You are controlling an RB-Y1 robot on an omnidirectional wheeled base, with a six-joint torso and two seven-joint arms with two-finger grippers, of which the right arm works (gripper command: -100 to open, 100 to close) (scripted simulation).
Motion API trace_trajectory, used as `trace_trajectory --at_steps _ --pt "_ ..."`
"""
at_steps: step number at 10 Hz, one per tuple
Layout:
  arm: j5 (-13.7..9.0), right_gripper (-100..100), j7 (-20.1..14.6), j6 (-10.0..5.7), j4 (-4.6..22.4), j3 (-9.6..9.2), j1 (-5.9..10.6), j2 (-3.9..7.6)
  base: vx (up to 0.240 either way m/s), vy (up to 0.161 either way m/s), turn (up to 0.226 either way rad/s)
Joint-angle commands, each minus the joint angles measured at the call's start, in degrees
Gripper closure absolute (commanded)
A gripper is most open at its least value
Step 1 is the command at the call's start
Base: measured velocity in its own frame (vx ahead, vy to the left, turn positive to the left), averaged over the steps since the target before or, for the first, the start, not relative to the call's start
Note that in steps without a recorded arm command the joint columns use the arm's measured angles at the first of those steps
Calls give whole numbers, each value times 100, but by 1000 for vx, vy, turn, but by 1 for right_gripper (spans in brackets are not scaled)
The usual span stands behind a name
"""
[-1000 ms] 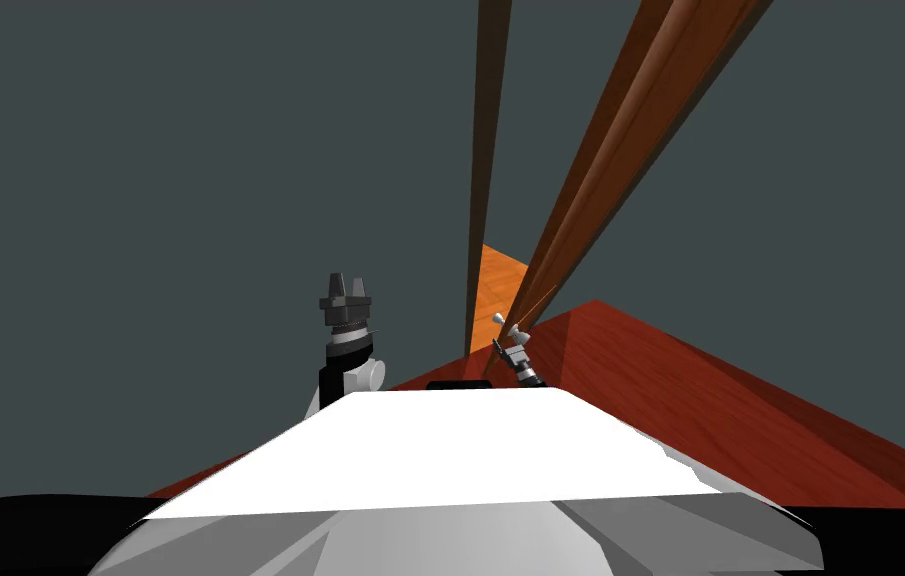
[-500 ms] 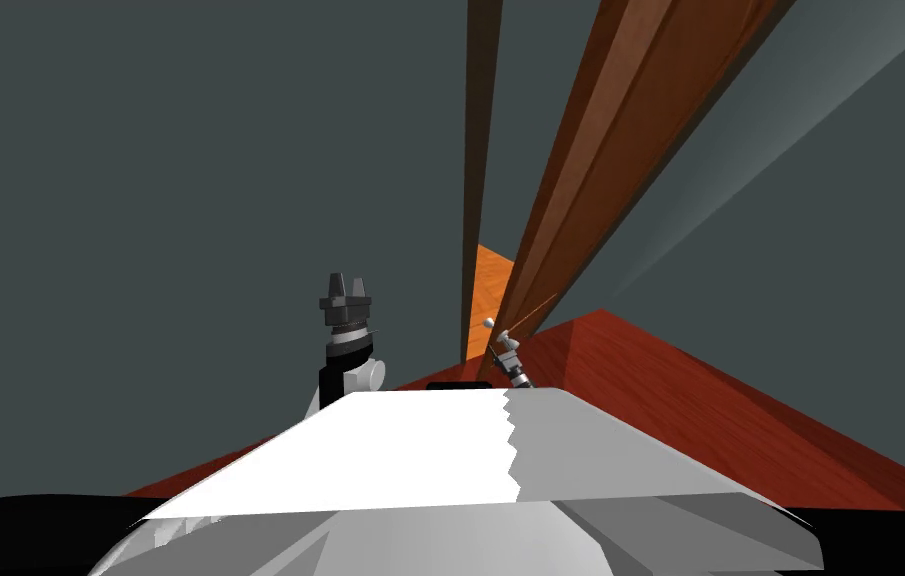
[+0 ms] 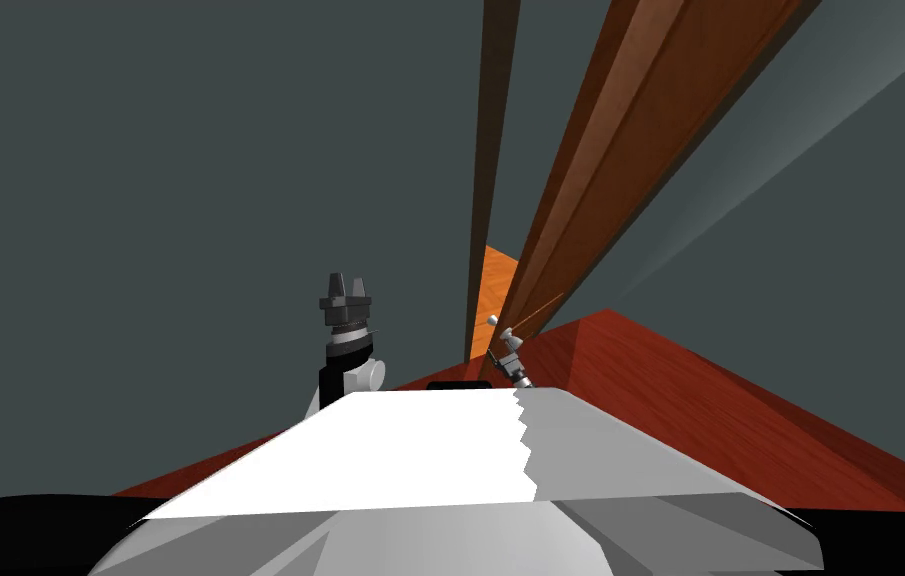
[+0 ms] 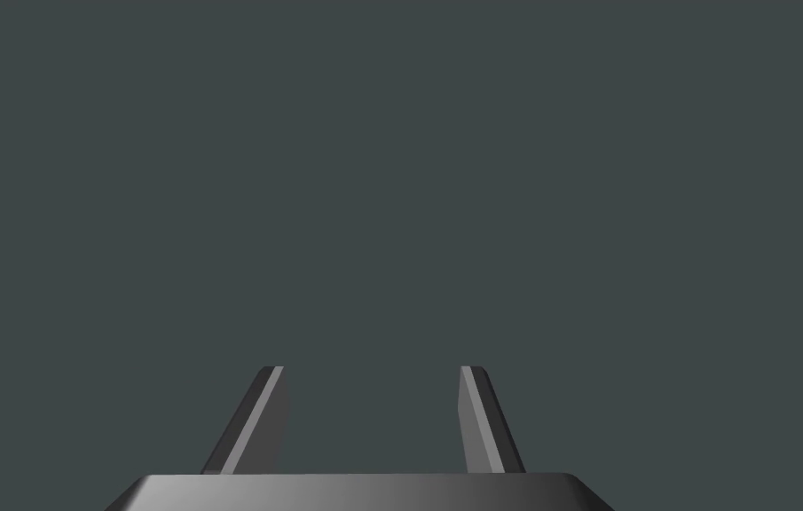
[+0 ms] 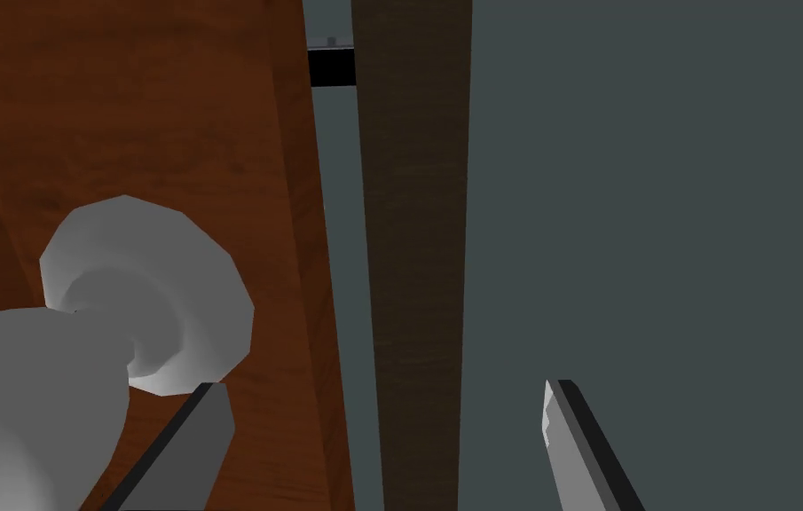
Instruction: Pull the door open
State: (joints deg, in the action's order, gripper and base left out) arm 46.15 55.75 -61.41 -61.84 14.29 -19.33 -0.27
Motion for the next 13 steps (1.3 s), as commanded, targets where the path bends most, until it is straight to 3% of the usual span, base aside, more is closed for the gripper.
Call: trace_trajectory --at_steps 1,7,11,12,13 --pt "-125 -100 19 -189 239 51 14 210 -49 94 6" --pt "-507 -100 100 -843 929 147 46 755 22 92 11" --pt "-776 -100 156 -1303 1417 215 68 1112 70 37 9" --pt "-901 -100 181 -1517 1644 246 78 1274 111 16 4" --pt "-958 -100 193 -1614 1748 261 82 1346 68 22 45"
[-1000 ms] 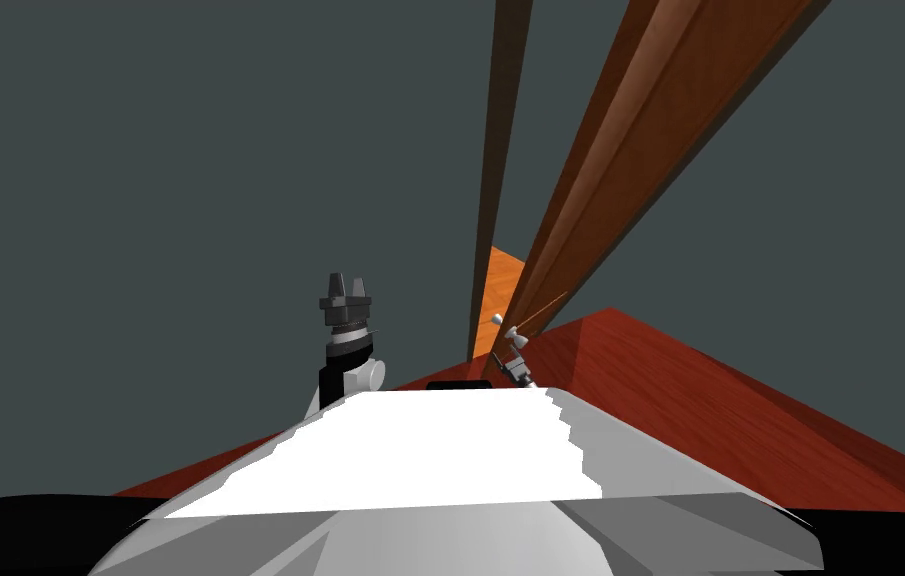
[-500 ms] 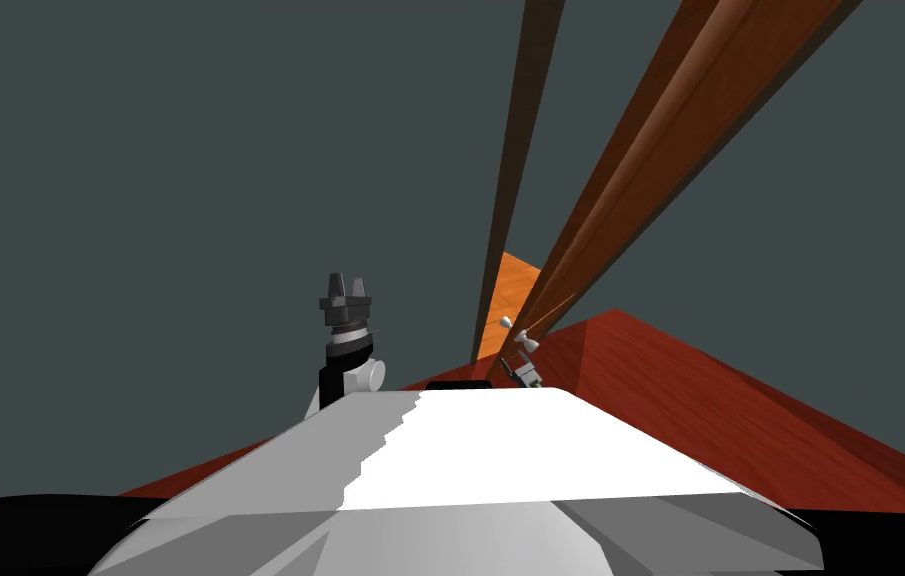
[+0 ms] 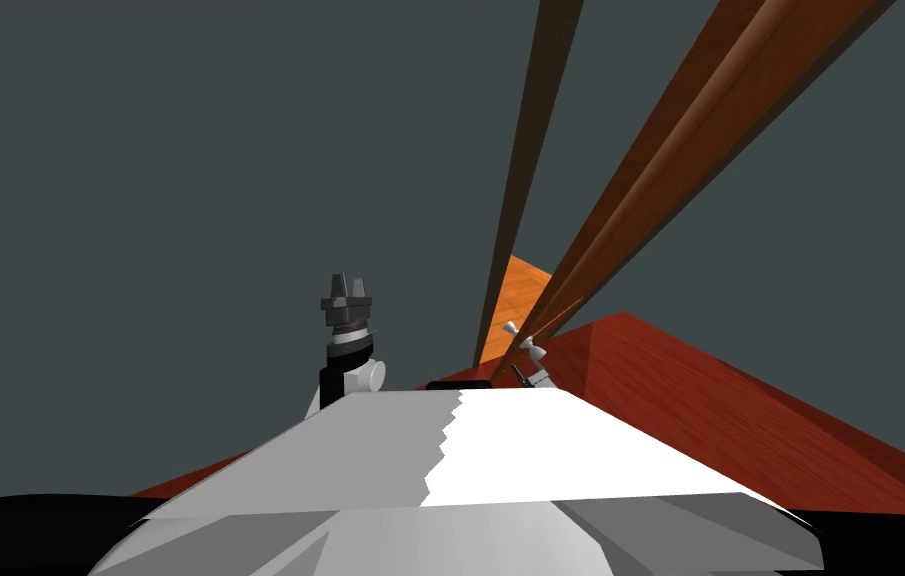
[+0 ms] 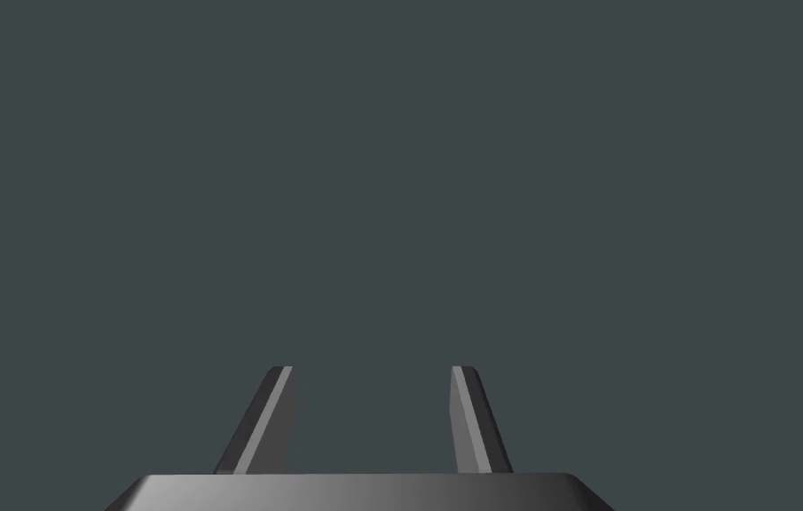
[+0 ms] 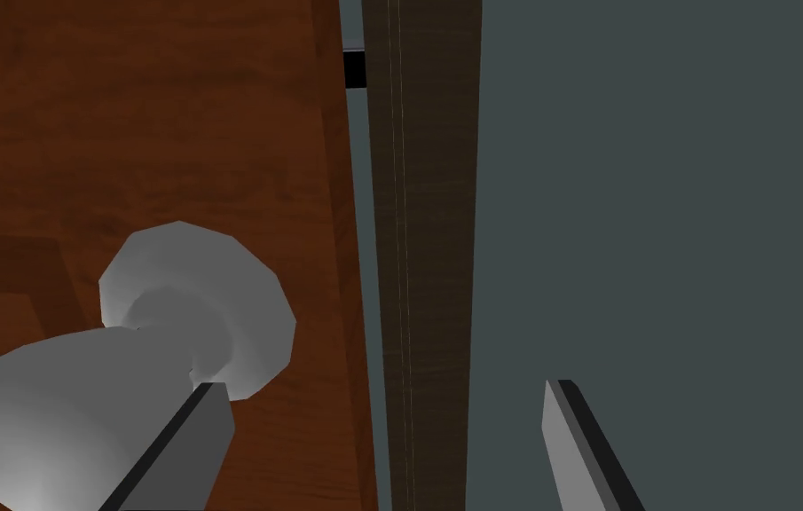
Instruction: Pull the door open
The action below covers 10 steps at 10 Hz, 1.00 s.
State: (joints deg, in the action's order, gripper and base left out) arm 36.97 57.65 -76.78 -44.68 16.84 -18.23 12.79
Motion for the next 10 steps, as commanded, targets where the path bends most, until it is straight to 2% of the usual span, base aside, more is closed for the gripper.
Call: trace_trajectory --at_steps 1,2,10 --pt "-97 -100 14 -172 133 19 -24 111 64 29 42" --pt "-145 -100 24 -254 221 32 -20 172 47 18 41" --pt "-145 -100 24 -254 221 32 -20 172 6 3 0"
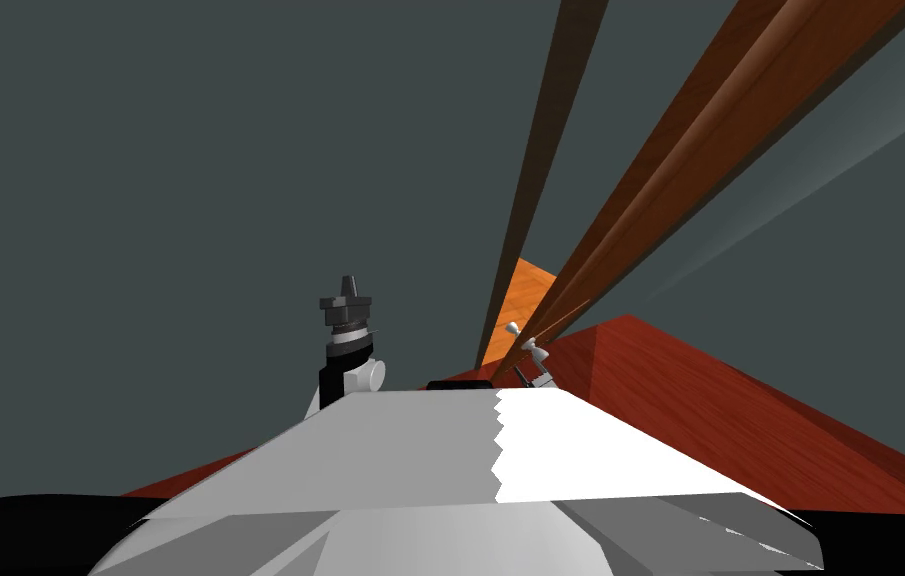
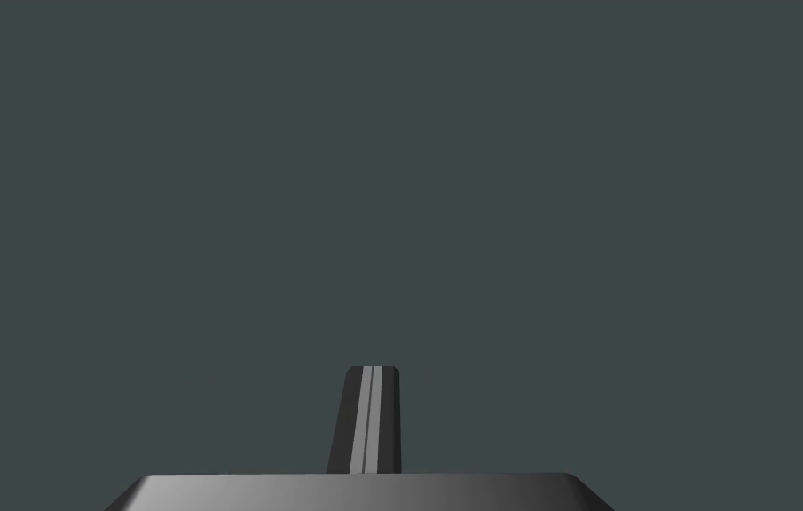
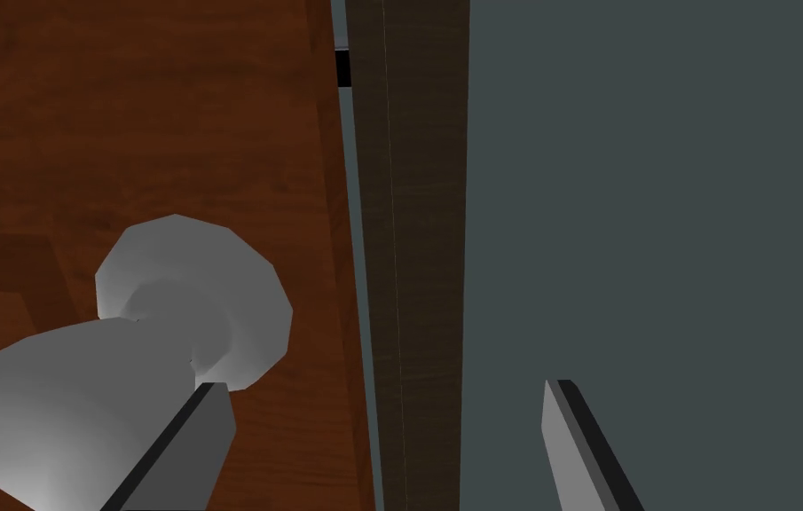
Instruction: Pull the door open
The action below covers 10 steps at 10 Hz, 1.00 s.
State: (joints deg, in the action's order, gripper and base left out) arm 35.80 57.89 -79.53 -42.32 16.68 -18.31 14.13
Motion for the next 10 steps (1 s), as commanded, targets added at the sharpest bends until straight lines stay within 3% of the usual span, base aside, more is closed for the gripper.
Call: trace_trajectory --at_steps 1,2,4,5,7,8,9,10 --pt "-28 -100 0 21 -15 48 -12 38 10 7 -15" --pt "-93 -100 13 104 191 99 203 54 -72 -1 264" --pt "-179 -100 19 219 340 193 380 97 -126 -19 240" --pt "-179 -100 19 219 433 193 380 97 -67 -32 73" --pt "-179 -100 19 219 340 193 380 97 -10 -12 -24" --pt "-277 -100 25 351 512 300 585 147 -72 -27 222" --pt "-277 -100 25 351 512 300 585 147 -91 -47 204" --pt "-328 -100 29 420 601 356 691 172 -71 -36 137"
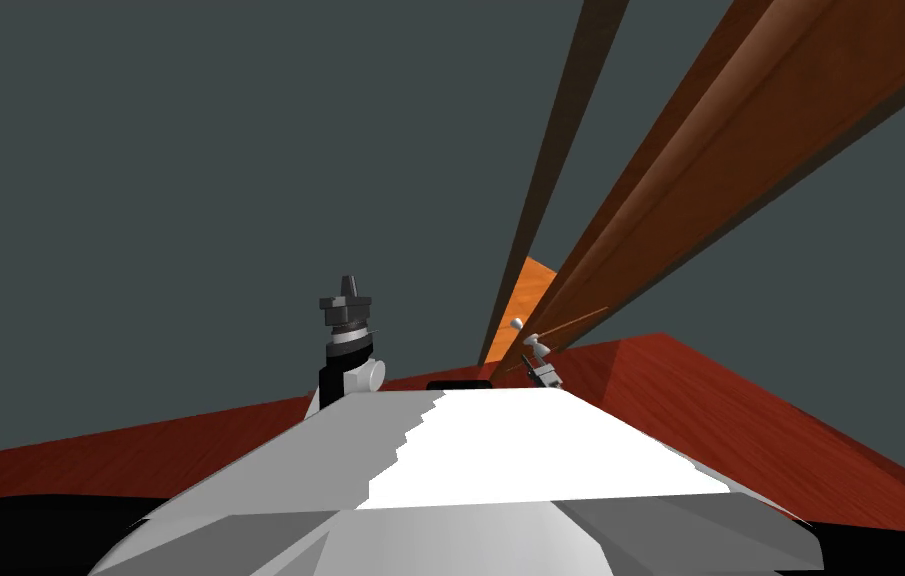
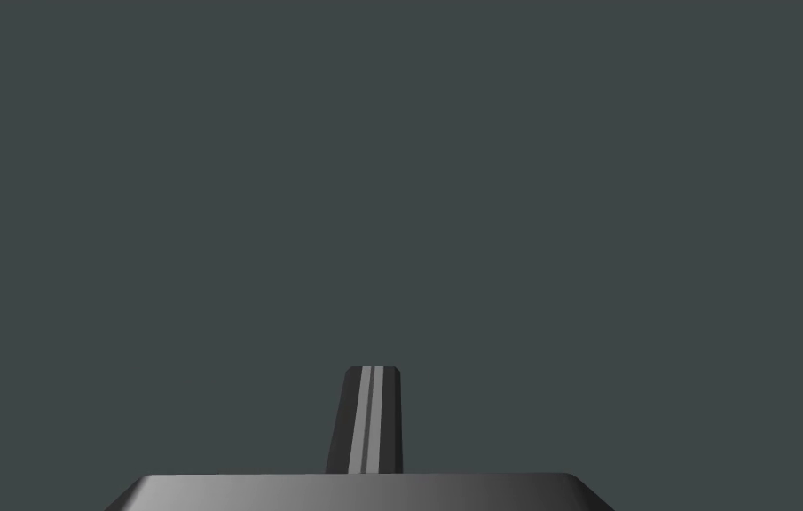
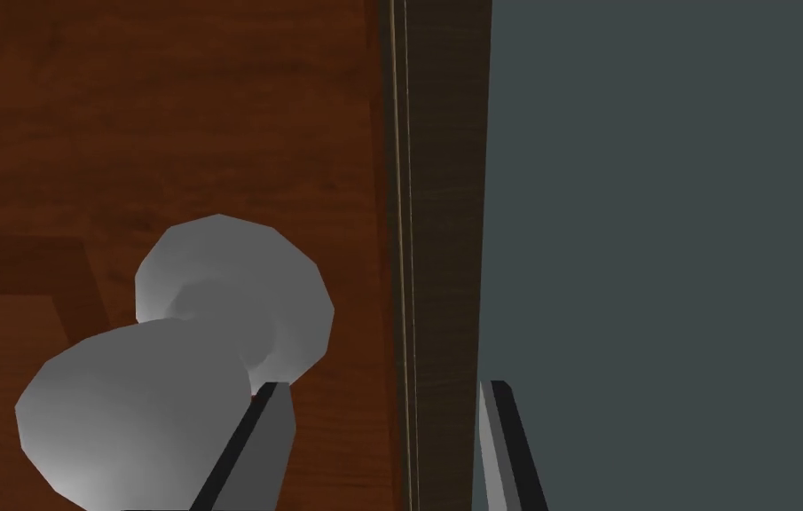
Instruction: Pull the door open
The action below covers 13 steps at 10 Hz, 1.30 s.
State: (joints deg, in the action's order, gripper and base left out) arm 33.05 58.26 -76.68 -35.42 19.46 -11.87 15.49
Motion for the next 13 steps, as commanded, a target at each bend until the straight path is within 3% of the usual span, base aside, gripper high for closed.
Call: trace_trajectory --at_steps 1,5,7,8,9,13 --pt "-103 -100 -5 202 -1 133 151 62 -95 -48 178" --pt "-298 -100 8 463 339 345 554 159 -106 -60 211" --pt "-298 -100 8 463 339 345 554 159 -47 -21 37" --pt "-235 -100 23 440 459 248 601 61 -7 20 12" --pt "-235 100 23 440 459 248 601 61 -4 10 -1" --pt "-235 100 23 440 459 248 601 61 0 0 0"
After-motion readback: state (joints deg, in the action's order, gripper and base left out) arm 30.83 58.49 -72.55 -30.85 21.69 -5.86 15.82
